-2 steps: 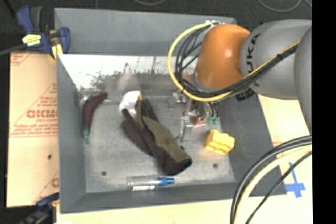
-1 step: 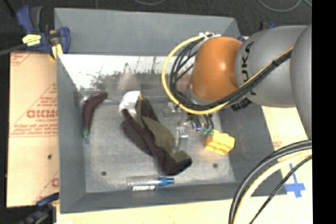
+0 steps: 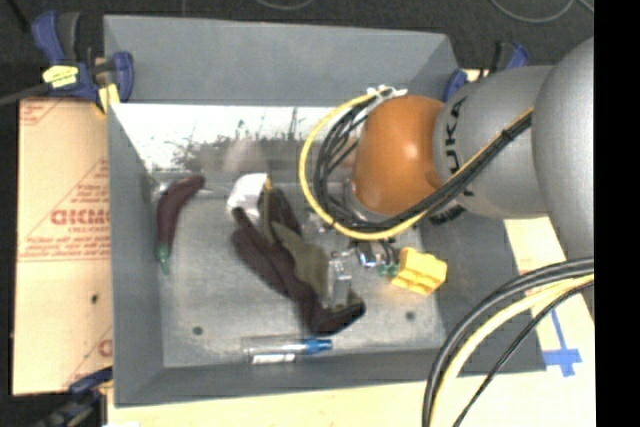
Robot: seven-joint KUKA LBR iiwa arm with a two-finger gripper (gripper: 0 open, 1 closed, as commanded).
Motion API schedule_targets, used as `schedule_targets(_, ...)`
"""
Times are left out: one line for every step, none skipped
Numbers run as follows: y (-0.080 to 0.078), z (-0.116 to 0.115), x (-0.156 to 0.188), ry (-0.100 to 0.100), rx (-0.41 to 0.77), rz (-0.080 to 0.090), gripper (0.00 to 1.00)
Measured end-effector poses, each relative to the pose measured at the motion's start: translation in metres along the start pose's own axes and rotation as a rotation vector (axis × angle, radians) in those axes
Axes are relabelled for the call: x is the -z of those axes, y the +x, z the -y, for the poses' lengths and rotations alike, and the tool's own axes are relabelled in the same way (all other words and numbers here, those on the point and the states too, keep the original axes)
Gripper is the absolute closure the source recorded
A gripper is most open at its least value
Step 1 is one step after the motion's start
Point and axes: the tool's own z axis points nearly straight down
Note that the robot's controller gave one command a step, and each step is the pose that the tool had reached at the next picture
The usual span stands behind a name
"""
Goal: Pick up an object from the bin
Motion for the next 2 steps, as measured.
schedule_targets(0.0073, -0.0178, -0.0231, 0.001, 0.071, 0.007, 1.00)
schedule_targets(0.0073, -0.0178, -0.0231, 0.001, 0.071, 0.007, 1.00)
